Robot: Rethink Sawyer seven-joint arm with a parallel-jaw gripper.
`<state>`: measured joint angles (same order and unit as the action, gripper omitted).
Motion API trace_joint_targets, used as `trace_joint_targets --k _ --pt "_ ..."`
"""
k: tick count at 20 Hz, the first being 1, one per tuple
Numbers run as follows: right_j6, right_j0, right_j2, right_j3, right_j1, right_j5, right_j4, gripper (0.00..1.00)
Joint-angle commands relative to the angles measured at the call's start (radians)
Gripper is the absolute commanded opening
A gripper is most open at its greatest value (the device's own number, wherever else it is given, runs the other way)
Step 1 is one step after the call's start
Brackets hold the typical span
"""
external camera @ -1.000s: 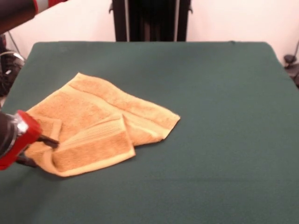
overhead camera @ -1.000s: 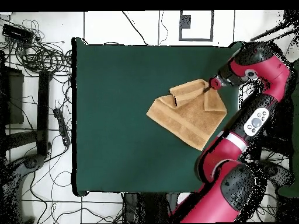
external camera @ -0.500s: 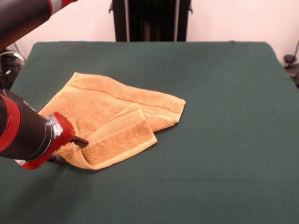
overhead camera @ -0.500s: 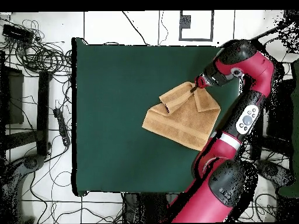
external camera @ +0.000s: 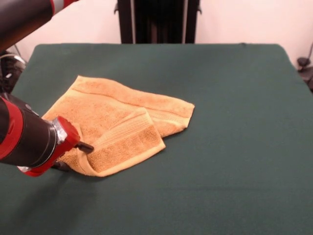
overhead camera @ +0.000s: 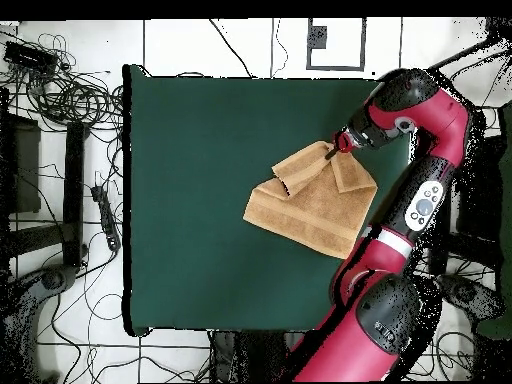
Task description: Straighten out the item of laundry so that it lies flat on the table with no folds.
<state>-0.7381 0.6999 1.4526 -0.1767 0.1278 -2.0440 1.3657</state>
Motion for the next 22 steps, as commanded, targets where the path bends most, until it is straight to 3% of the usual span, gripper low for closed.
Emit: trace_joint_targets --k 1,4,18,22 --pt "-0.285 -0.104 -0.023 -0.037 0.066 0.009 0.074 1.00" --pt "-0.285 -0.107 0.000 -0.021 0.093 0.050 0.115 1.00" --pt "-0.420 -0.131 -0.070 -0.041 0.120 0.157 0.001 1.00" --pt "-0.407 -0.131 -0.057 -0.033 0.127 0.174 0.027 1.00"
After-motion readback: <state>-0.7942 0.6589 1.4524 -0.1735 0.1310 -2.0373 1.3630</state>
